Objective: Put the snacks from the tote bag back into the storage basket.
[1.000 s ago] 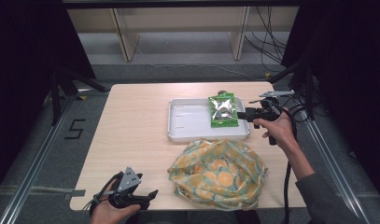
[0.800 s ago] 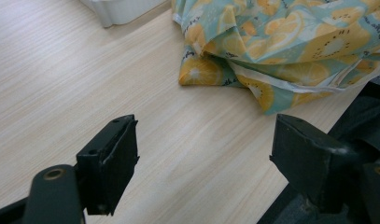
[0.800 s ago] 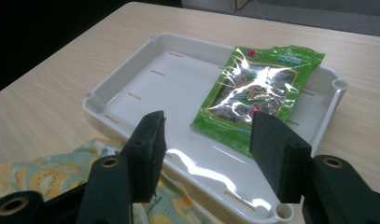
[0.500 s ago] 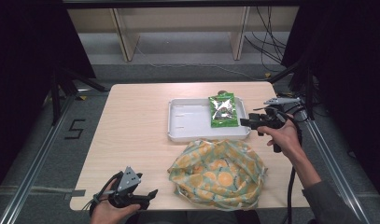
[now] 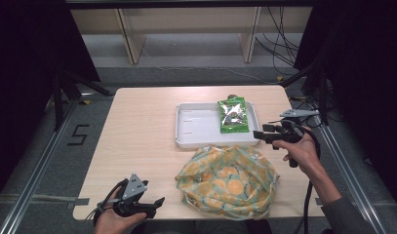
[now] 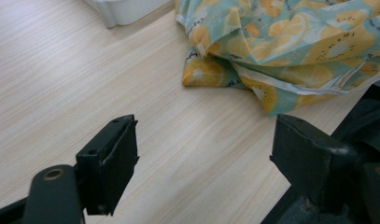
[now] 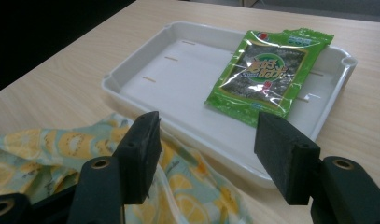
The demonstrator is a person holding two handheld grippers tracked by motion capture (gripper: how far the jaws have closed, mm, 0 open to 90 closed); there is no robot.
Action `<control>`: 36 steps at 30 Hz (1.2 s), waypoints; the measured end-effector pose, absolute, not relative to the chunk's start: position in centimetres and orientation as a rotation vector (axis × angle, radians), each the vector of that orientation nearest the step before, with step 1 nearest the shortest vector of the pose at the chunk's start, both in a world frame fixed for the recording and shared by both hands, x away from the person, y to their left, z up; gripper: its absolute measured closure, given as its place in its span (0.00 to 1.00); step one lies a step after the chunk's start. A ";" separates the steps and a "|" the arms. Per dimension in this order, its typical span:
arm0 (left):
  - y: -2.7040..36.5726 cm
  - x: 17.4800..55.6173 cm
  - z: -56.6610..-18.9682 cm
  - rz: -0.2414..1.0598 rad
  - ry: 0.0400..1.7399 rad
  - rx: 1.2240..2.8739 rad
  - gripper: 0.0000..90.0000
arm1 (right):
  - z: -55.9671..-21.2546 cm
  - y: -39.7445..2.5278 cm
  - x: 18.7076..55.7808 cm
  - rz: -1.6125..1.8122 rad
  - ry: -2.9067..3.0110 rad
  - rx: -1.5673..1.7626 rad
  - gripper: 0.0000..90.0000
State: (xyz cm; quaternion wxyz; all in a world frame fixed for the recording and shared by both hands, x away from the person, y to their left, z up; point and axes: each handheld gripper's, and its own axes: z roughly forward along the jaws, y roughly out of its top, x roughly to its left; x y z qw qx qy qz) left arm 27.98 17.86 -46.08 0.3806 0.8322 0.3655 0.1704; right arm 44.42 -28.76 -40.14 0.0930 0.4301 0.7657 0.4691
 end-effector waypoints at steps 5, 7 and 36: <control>18.0 28.1 -46.0 0.453 0.911 2.135 0.24 | -40.5 -29.3 43.7 1.389 2.270 1.226 0.46; 18.1 28.1 -46.0 0.455 0.911 2.135 0.24 | -40.6 -29.5 43.4 1.397 2.279 1.244 0.46; 18.1 28.1 -45.9 0.420 0.908 2.107 0.24 | -42.9 -33.4 38.7 1.380 2.231 1.283 0.42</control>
